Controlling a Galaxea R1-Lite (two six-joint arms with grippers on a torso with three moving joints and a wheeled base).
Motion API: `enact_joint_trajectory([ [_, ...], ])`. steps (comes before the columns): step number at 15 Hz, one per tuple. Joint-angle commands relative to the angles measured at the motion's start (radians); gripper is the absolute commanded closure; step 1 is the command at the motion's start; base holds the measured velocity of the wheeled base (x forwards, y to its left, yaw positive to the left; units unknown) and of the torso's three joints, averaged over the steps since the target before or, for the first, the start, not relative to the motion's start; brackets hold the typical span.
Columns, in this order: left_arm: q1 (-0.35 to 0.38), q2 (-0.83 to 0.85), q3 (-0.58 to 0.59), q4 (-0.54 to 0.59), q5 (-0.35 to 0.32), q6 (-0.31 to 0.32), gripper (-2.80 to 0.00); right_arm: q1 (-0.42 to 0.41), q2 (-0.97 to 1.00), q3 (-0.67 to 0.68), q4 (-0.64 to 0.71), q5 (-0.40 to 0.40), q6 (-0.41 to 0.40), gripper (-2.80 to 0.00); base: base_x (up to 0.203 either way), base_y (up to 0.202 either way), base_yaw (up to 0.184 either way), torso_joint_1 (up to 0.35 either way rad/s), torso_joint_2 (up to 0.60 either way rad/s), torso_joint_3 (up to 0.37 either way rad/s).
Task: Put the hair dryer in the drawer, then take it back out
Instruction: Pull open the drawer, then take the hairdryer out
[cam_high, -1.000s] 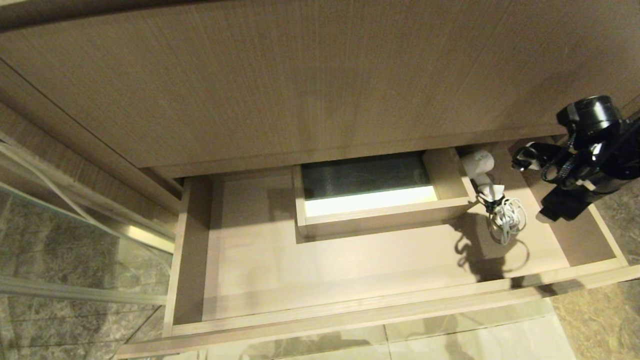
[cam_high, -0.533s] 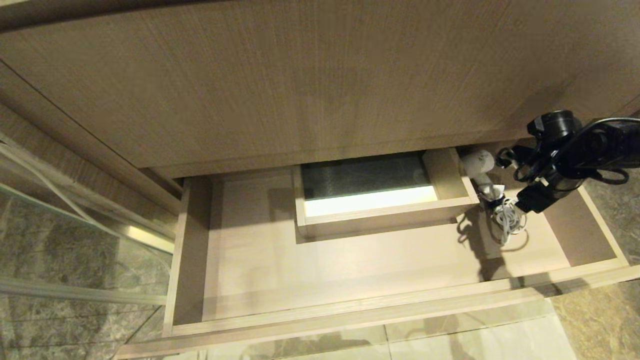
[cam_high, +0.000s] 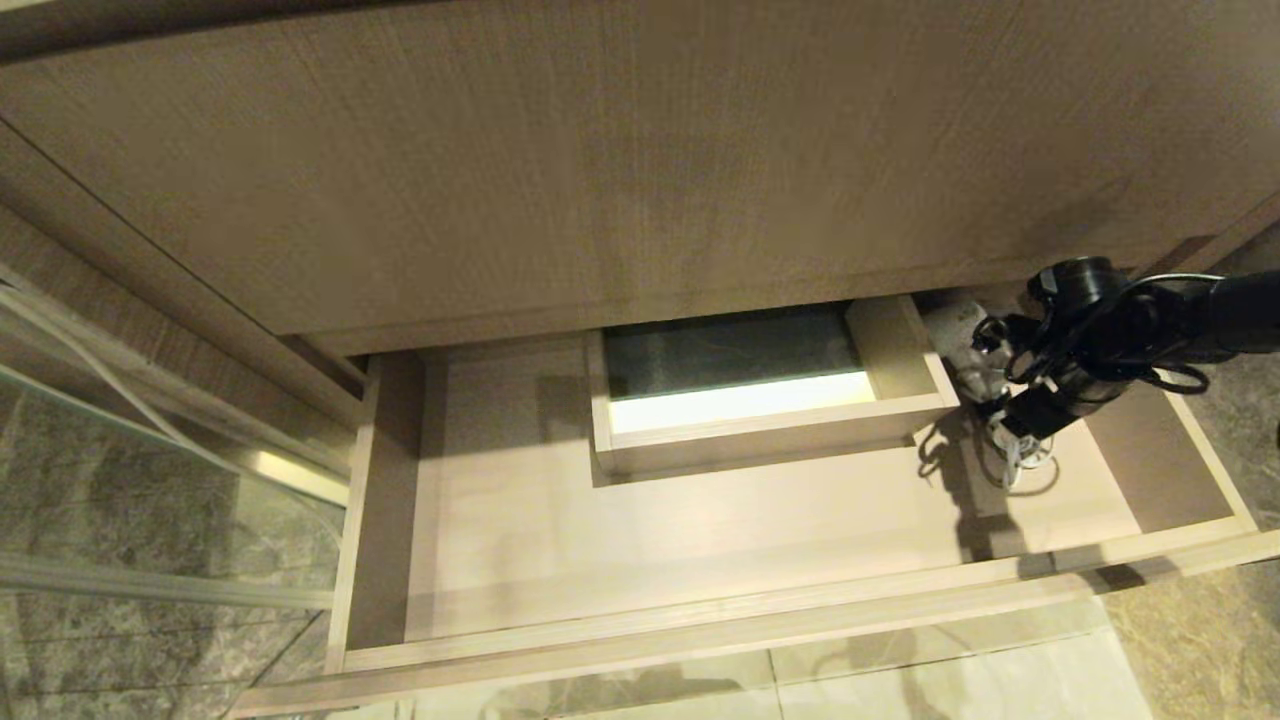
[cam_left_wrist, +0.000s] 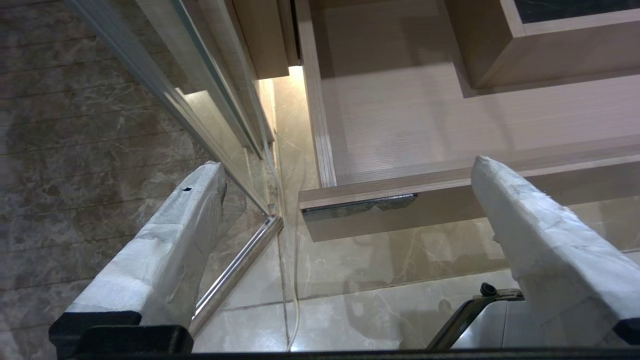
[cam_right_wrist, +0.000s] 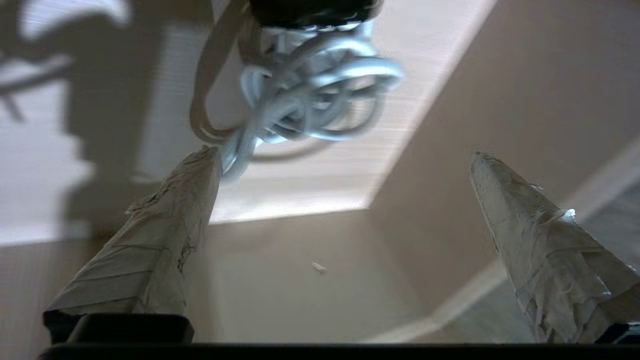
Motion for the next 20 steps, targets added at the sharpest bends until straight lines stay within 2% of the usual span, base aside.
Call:
enact_joint_trajectory([
  [1,0.000,0.000,0.000,0.000,0.000,0.000,-2.80,-0.007,0.051,0.001,-0.007,0.015,0.014,-2.80,0.000,0.000,0.000,0.000,0.00,0.000],
  [6,0.000,0.000,0.000,-0.002,0.000,0.000,-2.80,-0.007,0.052,0.003,-0.011,0.020,0.018,-2.80,0.000,0.000,0.000,0.000,0.00,0.000],
  [7,0.000,0.000,0.000,-0.002,0.000,0.000,-2.80,-0.006,0.057,0.013,-0.052,0.061,0.032,-2.80,0.000,0.000,0.000,0.000,0.00,0.000],
  [9,0.000,0.000,0.000,-0.002,0.000,0.000,-2.80,-0.005,0.058,0.013,-0.054,0.062,0.033,-2.80,0.000,0.000,0.000,0.000,0.00,0.000],
  [10,0.000,0.000,0.000,0.000,0.000,0.000,-2.80,-0.006,0.058,0.015,-0.076,0.085,0.037,-2.80,0.000,0.000,0.000,0.000,0.00,0.000],
  [12,0.000,0.000,0.000,-0.002,0.000,0.000,-2.80,-0.008,0.070,0.013,-0.168,0.233,0.050,-2.80,0.000,0.000,0.000,0.000,0.00,0.000],
  [13,0.000,0.000,0.000,-0.001,0.000,0.000,-2.80,-0.009,0.072,0.011,-0.171,0.236,0.052,-2.80,0.000,0.000,0.000,0.000,0.00,0.000],
  [14,0.000,0.000,0.000,0.000,0.000,0.000,-2.80,-0.018,0.089,-0.006,-0.190,0.278,0.075,-2.80,0.000,0.000,0.000,0.000,0.00,0.000],
  [20,0.000,0.000,0.000,0.000,0.000,0.000,-2.80,-0.052,0.114,-0.014,-0.262,0.297,0.097,-2.80,0.000,0.000,0.000,0.000,0.00,0.000],
])
